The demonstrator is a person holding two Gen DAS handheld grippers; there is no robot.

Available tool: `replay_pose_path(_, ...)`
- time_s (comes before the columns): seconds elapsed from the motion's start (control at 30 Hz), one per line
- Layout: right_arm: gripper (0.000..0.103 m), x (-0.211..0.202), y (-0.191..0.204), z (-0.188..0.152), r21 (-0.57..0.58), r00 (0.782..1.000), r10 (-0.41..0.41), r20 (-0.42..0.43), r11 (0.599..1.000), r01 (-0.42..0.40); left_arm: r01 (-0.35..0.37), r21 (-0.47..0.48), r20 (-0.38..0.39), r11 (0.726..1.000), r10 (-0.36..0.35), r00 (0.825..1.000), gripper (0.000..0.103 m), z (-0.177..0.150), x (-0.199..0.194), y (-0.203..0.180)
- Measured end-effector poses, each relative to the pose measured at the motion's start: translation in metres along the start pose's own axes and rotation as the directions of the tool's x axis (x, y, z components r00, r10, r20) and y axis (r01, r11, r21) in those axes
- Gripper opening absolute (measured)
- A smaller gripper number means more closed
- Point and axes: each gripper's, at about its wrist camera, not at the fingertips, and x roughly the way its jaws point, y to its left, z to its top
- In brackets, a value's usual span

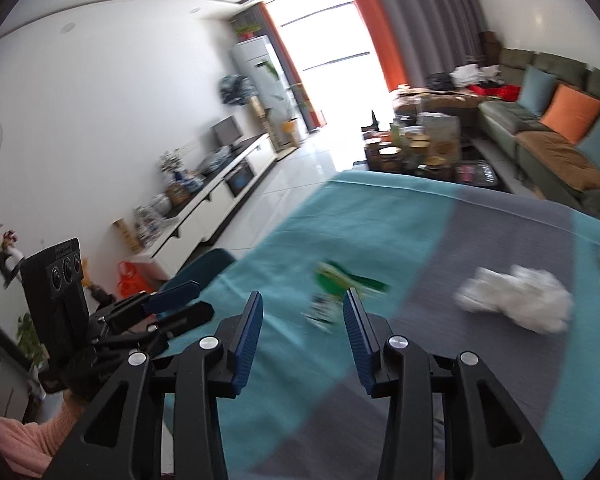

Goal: Collect trash
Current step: 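Move both open tools back over the table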

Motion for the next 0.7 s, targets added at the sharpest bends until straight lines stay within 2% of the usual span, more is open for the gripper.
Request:
replay_pose_path(0.17,0.042,-0.028,-0.052,-0.013,0.098,0.991,-0.130,0.020,0.987,0.128,0.006,0.015,-0.057,1.000,-0.005,0.998,0.055,0.006,0.037,-0.017)
replay_pose_path(0.3,0.044,-0.034,-0.085,-0.014,0.146,0.977,-0.210,0.026,0.968,0.204,0.003,0.026,-0.090,1.000,-0.001,0.996,0.055,0.014,0.059,-0.028)
replay_pose_path(0.4,0.047,-0.026,-0.112,-0.012,0.178,0.971,-0.238,0.006,0.956,0.233,-0.007,0.035,-0.120,0.999,0.011,0.993,0.055,0.019,0.075,-0.033)
replay_pose_path(0.47,0.053,-0.017,-0.129,-0.008,0.198,0.969,-0.246,-0.019,0.949,0.245,-0.008,0.040,-0.140,0.999,0.014,0.990,0.055,0.022,0.083,-0.035)
replay_pose_path(0.57,0.053,-0.005,-0.150,-0.004,0.224,0.970,-0.236,-0.049,0.944,0.241,-0.009,0.049,-0.161,0.999,0.017,0.987,0.053,0.025,0.091,-0.037)
replay_pose_path(0.7,0.052,0.013,-0.158,0.000,0.218,0.972,-0.219,-0.087,0.948,0.234,0.001,0.046,-0.187,0.999,0.008,0.982,0.047,0.027,0.099,-0.037)
